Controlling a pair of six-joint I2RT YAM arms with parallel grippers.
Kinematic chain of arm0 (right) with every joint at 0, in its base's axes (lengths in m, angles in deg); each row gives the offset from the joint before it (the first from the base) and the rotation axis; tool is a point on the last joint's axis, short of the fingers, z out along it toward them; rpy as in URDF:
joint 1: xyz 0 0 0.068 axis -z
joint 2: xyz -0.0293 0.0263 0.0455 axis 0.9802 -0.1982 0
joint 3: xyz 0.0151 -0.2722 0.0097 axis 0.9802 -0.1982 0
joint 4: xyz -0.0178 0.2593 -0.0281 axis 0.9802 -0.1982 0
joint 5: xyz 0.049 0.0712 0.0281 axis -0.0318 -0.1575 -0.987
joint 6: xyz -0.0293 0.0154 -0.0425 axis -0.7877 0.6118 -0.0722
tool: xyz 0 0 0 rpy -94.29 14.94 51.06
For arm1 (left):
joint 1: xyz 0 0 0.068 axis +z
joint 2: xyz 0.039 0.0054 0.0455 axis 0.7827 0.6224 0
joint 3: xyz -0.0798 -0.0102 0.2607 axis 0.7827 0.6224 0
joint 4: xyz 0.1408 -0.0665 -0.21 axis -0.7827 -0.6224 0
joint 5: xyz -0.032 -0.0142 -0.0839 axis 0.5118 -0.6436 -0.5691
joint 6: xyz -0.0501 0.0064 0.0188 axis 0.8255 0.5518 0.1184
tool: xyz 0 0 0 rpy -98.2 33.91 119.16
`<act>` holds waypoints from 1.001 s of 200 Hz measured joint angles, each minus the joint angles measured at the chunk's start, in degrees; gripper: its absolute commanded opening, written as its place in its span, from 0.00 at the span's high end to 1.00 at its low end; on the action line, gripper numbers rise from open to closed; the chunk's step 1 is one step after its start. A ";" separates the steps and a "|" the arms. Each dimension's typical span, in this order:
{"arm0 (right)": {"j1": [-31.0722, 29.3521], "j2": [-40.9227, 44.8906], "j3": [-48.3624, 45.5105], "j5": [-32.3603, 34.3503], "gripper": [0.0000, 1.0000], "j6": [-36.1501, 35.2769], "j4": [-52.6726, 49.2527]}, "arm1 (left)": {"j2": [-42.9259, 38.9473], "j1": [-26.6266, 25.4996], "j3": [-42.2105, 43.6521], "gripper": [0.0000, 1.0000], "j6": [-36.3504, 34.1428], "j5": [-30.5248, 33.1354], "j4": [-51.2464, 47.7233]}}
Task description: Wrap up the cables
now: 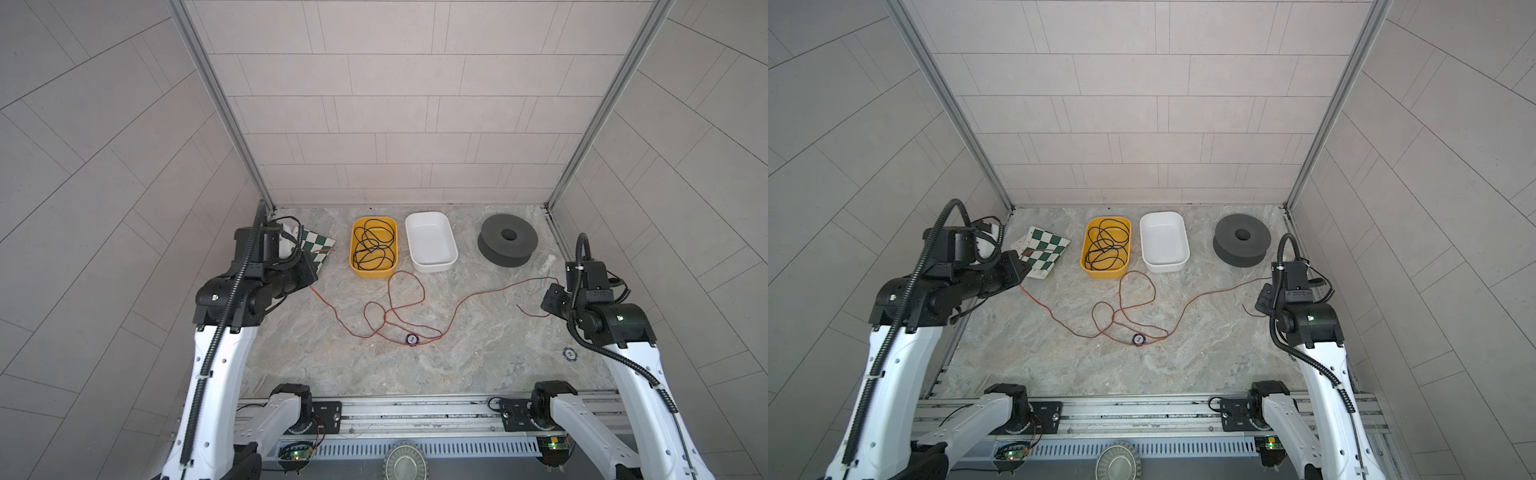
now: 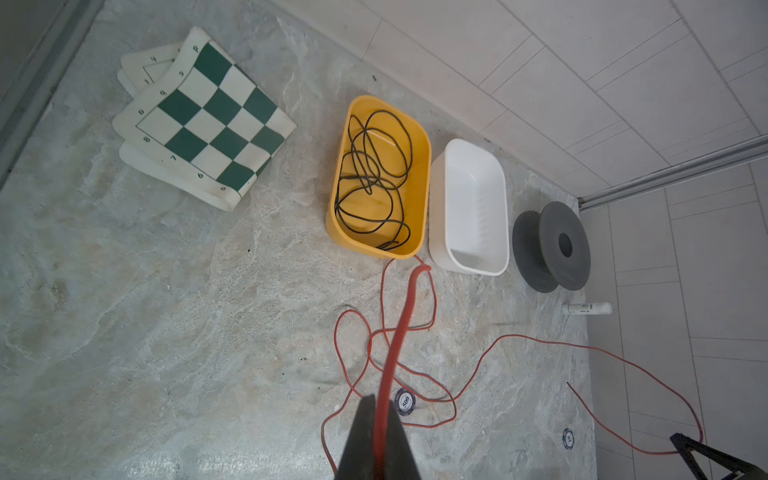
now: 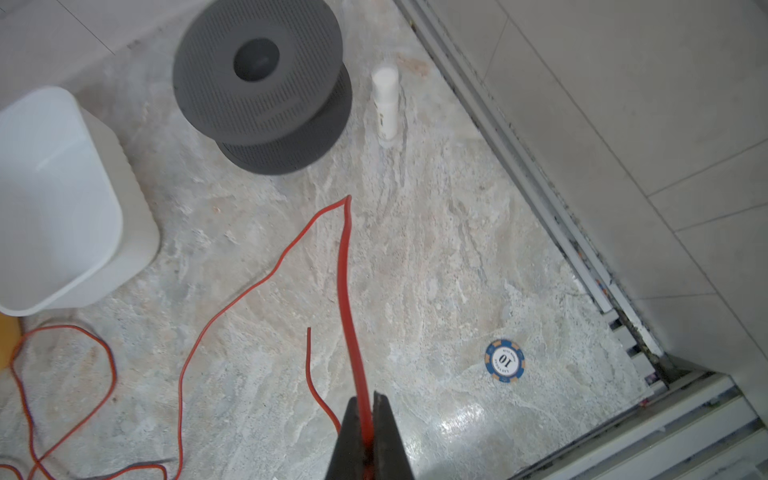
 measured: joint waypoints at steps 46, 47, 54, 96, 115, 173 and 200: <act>6.99 0.28 -10.84 -5.51 0.99 0.68 2.60 | 0.04 3.28 10.19 1.00 0.83 -5.09 4.68; 7.10 0.26 -10.93 -5.60 0.99 0.70 2.67 | 0.04 3.32 10.27 1.00 0.85 -5.16 4.70; 8.24 -0.15 -11.74 -6.38 0.96 0.72 3.08 | 0.20 3.74 11.06 1.00 0.94 -5.73 5.22; 10.36 -2.54 -12.85 -9.92 0.53 1.92 6.71 | 0.83 4.92 14.03 1.00 0.83 -8.48 8.61; 10.45 -3.13 -13.05 -11.61 0.25 2.32 8.22 | 1.18 5.07 15.98 1.00 0.52 -9.86 11.23; 10.34 -7.41 -11.98 -19.93 0.16 4.57 20.68 | 2.27 5.14 19.61 1.00 0.28 -13.51 17.53; 10.27 -12.81 -12.07 -23.08 0.16 7.78 29.97 | 1.90 5.14 21.59 1.00 0.26 -14.97 20.20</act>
